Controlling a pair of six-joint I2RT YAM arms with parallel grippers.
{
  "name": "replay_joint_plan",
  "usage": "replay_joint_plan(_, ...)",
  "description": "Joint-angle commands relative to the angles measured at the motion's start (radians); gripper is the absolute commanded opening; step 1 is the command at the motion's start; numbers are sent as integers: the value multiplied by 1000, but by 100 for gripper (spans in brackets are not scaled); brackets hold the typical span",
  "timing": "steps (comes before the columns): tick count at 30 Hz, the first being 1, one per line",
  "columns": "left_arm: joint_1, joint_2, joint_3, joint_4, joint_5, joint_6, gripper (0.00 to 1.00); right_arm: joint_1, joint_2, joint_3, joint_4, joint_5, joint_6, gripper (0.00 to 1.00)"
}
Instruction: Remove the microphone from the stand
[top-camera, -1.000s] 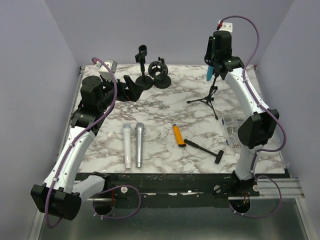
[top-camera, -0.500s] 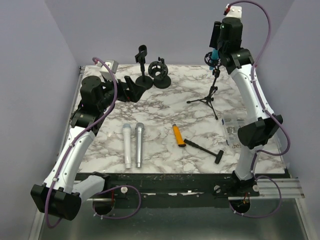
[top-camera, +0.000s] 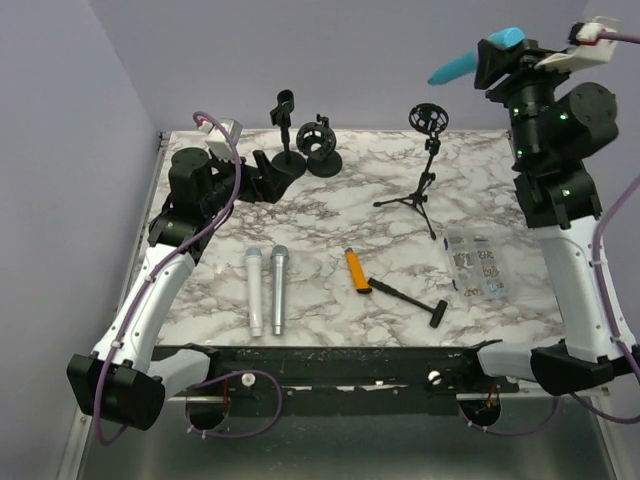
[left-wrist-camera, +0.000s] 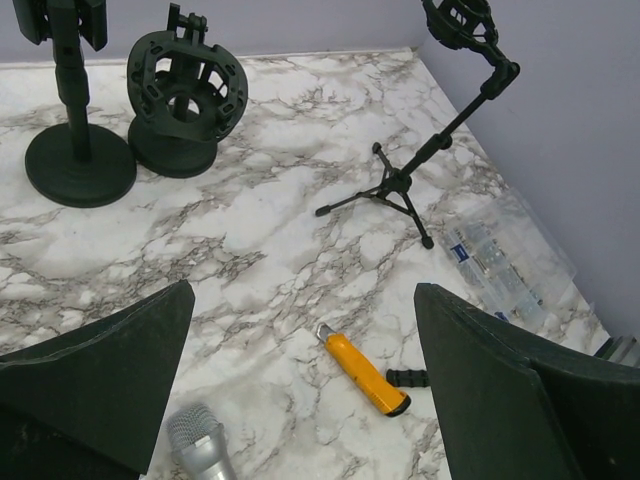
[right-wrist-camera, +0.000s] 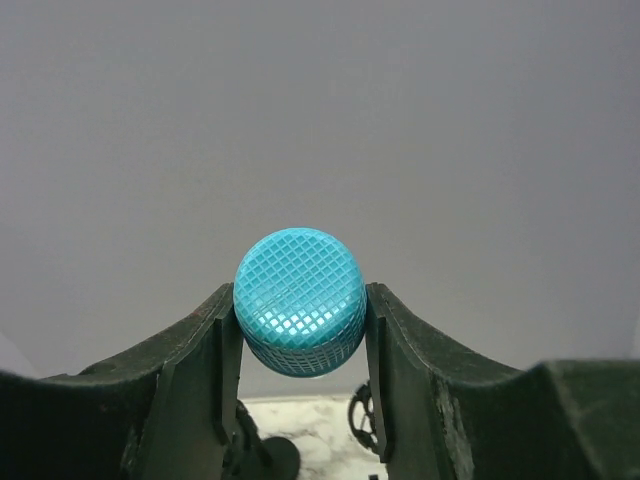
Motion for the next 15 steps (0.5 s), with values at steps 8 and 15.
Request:
replay_joint_plan(8, 68, 0, 19, -24, -55, 26, 92, 1, -167, -442, 298, -550, 350, 7)
replay_joint_plan(15, 104, 27, 38, -49, -33, 10, 91, 293, -91, -584, 233, -575, 442, 6)
